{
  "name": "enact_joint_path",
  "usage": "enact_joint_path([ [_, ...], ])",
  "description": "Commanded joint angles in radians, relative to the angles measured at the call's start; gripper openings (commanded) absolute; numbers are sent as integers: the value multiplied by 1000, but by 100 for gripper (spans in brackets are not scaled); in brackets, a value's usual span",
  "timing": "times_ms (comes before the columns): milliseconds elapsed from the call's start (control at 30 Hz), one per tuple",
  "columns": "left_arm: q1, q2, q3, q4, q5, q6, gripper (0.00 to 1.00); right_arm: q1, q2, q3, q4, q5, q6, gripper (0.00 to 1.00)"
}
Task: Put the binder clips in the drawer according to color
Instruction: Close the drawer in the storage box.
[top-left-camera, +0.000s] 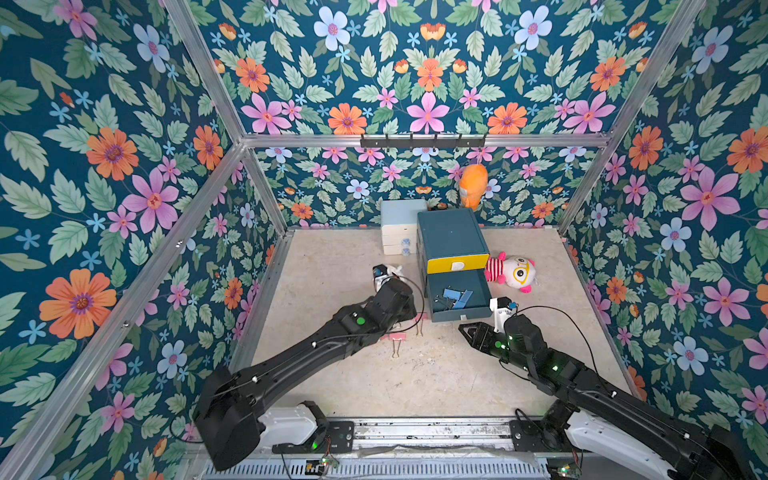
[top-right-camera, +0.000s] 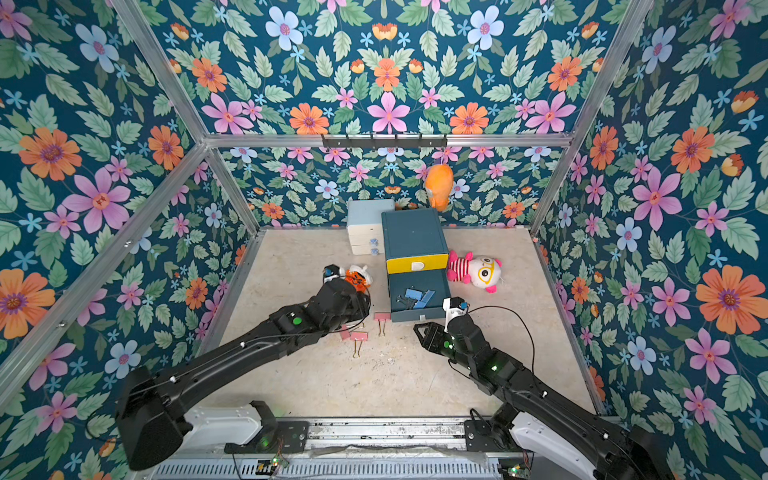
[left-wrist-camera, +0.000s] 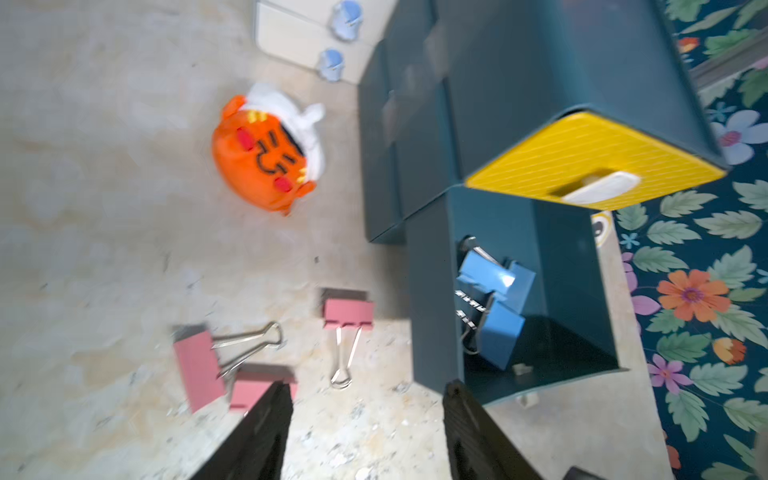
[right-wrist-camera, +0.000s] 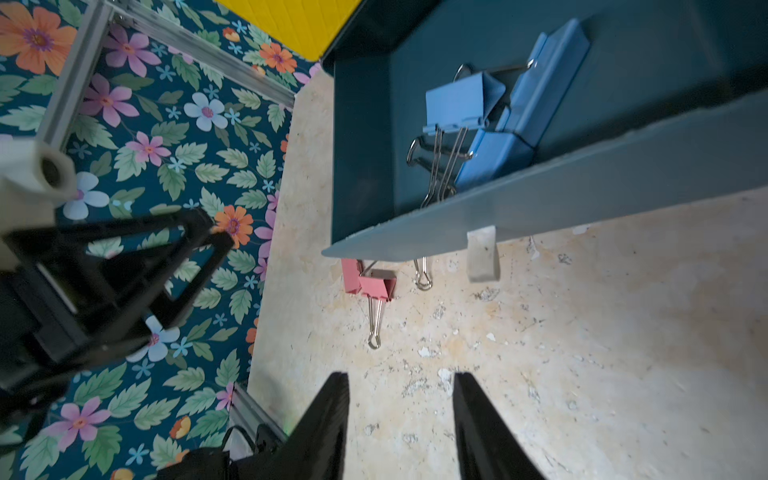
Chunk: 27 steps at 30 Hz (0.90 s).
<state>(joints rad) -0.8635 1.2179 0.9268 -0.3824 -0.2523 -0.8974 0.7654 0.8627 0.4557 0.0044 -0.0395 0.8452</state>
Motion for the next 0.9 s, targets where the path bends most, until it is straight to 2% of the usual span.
enact_joint_path([
  [0, 19, -73, -96, -2, 13, -66, 63, -15, 35, 15, 45, 62, 26, 42],
  [233, 25, -151, -243, 6, 30, -121, 61, -66, 81, 2, 27, 84, 74, 37],
  [467, 26, -193, -385, 75, 64, -203, 61, -136, 145, -10, 175, 23, 40, 25],
  [867, 26, -184, -423, 83, 71, -224, 61, -196, 323, 85, 309, -14, -1, 22],
])
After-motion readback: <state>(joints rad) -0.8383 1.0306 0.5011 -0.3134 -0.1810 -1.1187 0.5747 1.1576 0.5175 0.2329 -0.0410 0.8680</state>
